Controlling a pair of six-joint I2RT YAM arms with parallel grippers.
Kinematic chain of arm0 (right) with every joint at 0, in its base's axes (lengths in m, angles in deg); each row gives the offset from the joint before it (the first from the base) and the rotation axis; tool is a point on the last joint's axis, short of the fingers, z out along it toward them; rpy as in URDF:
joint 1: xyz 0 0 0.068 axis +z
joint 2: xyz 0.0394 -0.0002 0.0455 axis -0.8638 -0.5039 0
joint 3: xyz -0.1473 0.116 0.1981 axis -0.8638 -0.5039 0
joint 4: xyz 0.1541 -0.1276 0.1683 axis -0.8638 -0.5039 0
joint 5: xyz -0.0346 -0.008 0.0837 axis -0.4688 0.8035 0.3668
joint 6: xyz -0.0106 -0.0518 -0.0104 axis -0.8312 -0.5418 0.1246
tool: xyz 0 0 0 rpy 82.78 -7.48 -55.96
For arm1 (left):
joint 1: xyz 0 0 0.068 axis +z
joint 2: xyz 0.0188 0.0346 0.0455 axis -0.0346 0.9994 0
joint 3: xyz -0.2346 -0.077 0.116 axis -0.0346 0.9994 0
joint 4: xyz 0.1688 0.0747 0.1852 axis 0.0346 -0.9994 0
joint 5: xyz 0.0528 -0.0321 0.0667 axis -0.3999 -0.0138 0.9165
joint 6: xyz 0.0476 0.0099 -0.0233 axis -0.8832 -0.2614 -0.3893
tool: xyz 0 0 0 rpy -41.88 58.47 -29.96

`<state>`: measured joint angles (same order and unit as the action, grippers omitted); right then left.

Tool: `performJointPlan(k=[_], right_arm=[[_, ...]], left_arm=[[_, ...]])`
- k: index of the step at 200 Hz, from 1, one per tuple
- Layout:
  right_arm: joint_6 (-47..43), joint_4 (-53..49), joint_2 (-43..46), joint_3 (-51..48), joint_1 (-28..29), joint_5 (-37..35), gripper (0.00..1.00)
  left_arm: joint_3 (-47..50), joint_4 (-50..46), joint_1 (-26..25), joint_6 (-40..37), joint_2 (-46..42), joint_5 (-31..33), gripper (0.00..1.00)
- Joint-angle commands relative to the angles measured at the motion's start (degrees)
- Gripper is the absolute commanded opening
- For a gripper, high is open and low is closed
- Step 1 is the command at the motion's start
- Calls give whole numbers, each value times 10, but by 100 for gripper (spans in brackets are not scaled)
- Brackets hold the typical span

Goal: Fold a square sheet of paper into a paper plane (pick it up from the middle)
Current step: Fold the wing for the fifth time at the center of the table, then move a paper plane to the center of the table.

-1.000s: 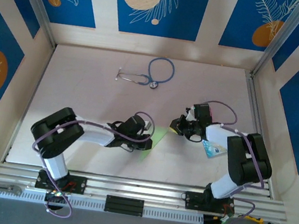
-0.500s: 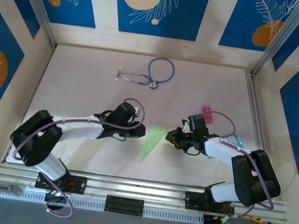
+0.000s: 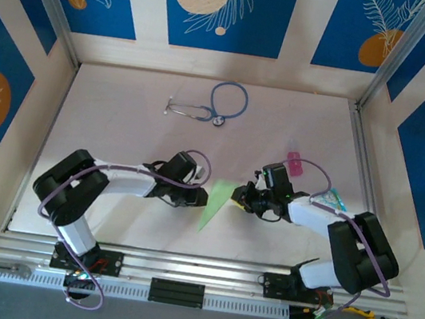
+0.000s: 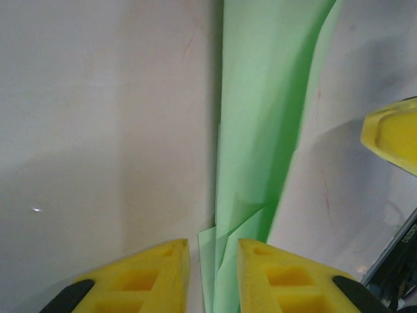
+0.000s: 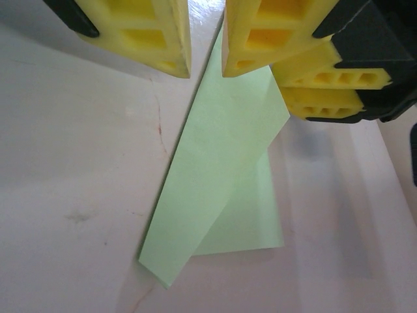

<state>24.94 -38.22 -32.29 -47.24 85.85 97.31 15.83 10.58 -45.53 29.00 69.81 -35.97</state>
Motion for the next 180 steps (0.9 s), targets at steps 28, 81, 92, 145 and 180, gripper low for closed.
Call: performJointPlan(k=[28,81,92,145,180], right_arm=[[6,6,-26,7,9,13,19],[9,25,-50,6,13,23,19],[12,33,-55,4,14,25,19],[12,44,-71,11,15,37,18],[15,48,-72,7,15,36,18]], left_arm=[[-17,-41,0,-30,14,-33,28],[-32,-39,-2,-34,37,-47,27],[-36,-39,-4,-35,40,-53,26],[-48,-38,-6,-39,47,-61,25],[-54,-39,-7,-39,55,-64,23]])
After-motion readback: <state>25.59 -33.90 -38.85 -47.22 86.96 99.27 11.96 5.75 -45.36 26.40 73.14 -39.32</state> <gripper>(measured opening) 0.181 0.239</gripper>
